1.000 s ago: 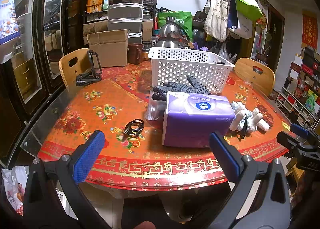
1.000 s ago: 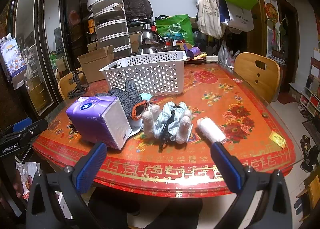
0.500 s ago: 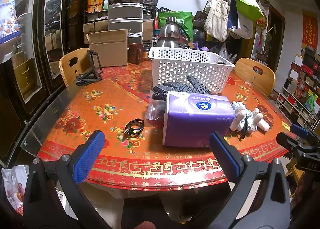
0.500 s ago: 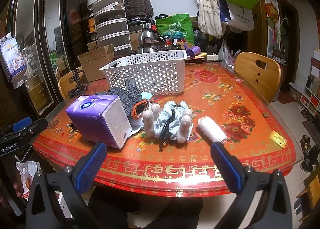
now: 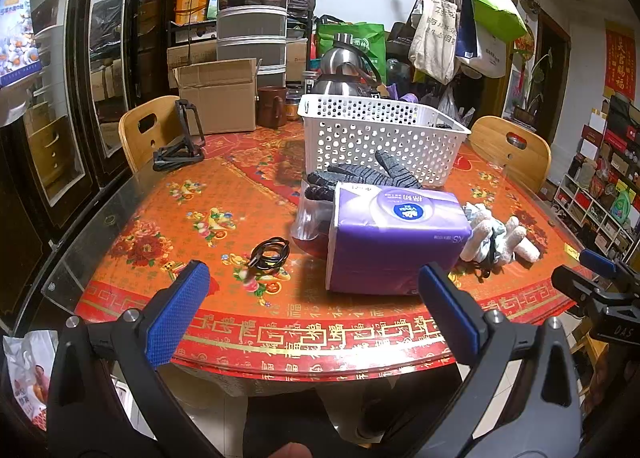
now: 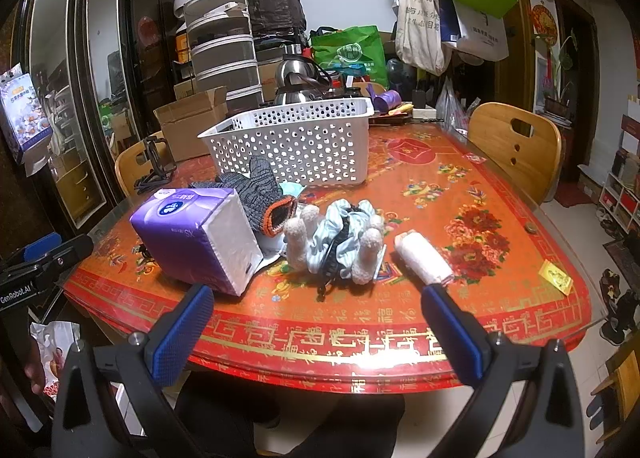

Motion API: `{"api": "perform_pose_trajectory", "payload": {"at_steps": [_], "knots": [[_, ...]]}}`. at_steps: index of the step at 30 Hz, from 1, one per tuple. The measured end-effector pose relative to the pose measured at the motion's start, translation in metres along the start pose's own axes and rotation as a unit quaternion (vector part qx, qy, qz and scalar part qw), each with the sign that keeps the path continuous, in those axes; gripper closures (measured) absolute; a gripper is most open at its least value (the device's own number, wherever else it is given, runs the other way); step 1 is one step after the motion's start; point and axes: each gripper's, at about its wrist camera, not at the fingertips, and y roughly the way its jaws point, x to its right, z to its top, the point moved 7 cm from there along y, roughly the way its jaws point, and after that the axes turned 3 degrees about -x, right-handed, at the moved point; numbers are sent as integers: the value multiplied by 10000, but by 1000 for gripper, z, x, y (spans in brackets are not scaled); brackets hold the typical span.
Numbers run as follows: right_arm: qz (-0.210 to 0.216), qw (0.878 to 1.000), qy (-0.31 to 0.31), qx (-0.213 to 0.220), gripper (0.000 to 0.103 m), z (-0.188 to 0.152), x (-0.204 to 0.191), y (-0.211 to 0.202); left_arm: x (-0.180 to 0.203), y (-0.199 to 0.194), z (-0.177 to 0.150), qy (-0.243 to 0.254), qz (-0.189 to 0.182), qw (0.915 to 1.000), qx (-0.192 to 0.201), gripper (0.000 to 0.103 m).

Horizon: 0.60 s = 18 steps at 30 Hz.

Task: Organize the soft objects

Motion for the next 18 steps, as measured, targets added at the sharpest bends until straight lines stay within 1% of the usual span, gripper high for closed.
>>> {"api": "perform_pose_trajectory", "payload": {"at_steps": [18], "knots": [[-11,10000,4,-16,0,-1,1,2,-1,0,0,2,6,10000,-1,0]]}}
